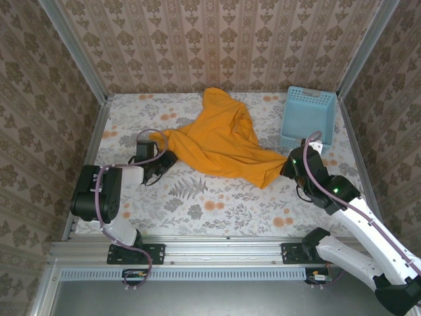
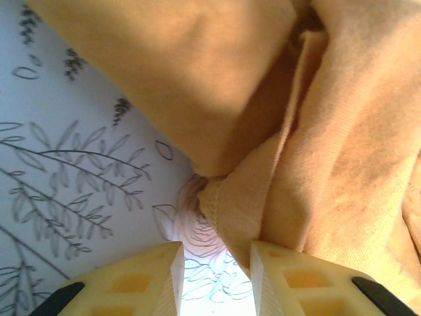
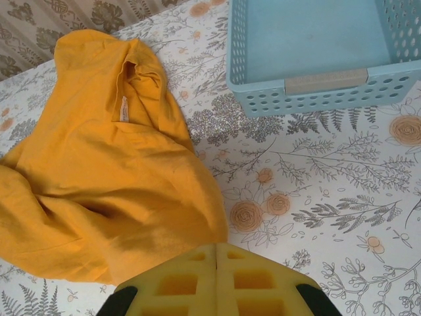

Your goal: Fold the inside-out t-shirt

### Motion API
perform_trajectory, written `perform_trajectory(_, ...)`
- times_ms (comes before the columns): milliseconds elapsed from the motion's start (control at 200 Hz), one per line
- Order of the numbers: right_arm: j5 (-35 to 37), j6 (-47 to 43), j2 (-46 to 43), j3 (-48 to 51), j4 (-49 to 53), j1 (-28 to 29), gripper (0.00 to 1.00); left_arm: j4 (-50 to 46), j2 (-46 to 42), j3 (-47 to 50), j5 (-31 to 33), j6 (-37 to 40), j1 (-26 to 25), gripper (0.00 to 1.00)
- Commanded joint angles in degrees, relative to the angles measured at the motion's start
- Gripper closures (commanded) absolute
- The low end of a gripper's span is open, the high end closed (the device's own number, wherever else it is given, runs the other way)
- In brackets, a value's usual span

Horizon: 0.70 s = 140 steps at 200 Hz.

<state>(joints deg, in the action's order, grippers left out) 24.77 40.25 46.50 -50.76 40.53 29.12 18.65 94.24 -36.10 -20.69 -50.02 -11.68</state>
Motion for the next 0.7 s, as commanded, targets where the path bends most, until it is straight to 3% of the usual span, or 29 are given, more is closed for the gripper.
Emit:
perform_trajectory(0, -0.7, 0.0, -0.1, 1.1, -0.6, -0.4, 1.0, 1.1, -0.4, -1.6, -0.2, 0.0, -1.0, 0.65)
perform_trajectory(245, -0.8, 0.0, -0.1, 1.3, -0.7, -0.5, 1.0, -0.1, 0.8, -2.6, 0.7, 0.4, -1.2, 0.65)
perform_trajectory(365, -0.7, -0.1, -0.4, 1.2, -0.4, -0.5, 1.0, -1.4, 1.6, -3.6, 1.1, 0.8, -1.1, 0.75)
perform_trajectory(530, 0.7, -1.1, -1.4, 0.0, 0.9, -1.2, 1.0, -5.7, -0.2, -5.4, 2.5, 2.3, -0.6, 1.0)
perform_trajectory(695, 4.8, -4.9, -1.8, -5.4, 4.8, -3.9, 1.0, -20.1, -10.7, -10.2, 7.6, 7.9, 0.3, 1.0)
